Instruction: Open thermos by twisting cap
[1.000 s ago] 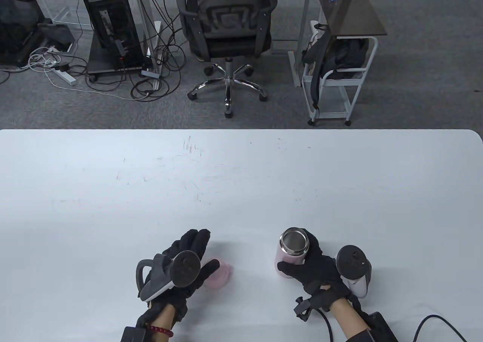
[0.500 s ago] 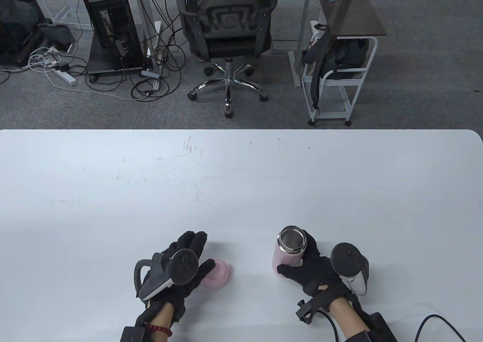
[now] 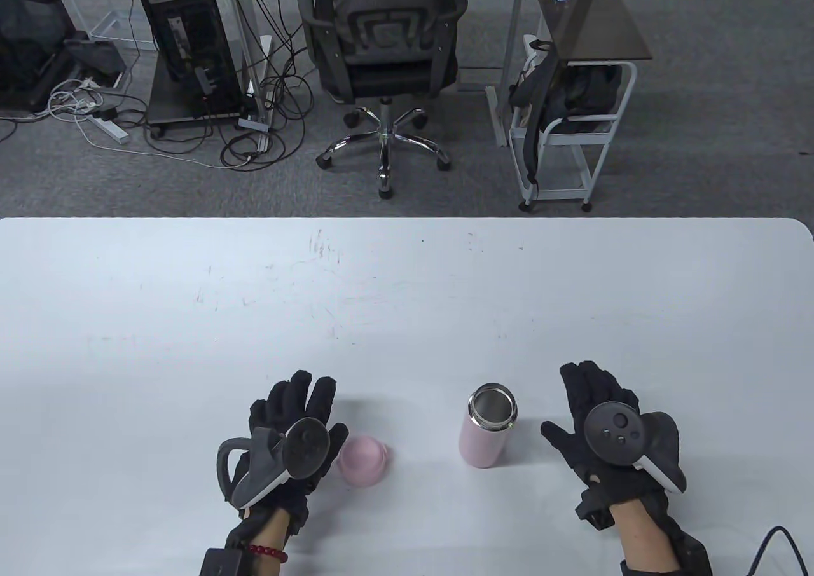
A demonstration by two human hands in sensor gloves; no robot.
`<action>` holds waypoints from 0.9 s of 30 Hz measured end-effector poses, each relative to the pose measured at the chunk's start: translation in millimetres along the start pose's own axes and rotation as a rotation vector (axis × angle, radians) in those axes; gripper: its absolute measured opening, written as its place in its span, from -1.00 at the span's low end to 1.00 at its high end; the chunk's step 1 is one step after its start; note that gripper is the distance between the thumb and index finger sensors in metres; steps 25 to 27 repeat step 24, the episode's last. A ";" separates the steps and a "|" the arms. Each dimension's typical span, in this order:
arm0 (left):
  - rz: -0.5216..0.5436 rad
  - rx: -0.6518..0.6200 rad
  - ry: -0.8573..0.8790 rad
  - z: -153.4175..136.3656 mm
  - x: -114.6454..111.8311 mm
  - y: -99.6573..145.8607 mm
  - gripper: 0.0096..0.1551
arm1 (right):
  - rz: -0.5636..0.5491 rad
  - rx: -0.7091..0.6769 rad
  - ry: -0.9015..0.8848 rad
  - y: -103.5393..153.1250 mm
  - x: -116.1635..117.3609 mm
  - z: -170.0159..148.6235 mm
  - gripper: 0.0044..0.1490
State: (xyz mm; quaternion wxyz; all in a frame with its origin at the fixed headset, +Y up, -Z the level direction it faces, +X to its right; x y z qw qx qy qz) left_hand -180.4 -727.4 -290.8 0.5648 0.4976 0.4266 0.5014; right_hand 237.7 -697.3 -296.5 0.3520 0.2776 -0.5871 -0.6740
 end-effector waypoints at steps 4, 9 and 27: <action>-0.003 -0.004 0.048 -1.9 -0.8 0.1 -0.07 | -0.037 0.000 0.019 0.5 -2.8 -0.3 0.13; 0.007 -0.008 0.028 -0.1 3.8 0.6 -0.06 | -0.040 -0.026 0.019 0.9 0.8 2.0 0.11; 0.001 -0.019 -0.016 0.5 5.0 0.7 -0.05 | -0.019 -0.072 0.055 2.5 7.9 13.4 0.08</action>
Point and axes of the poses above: the tracker on the back of each hand, its own z axis roughly to the thumb side, its own y axis roughly from the fingertips to the wrist, x = y × z, the point moved 3 cm from there along -y, roughly from the wrist to the fingertips, and after that the axes turned 15 degrees about -y, right-handed, at the moved point
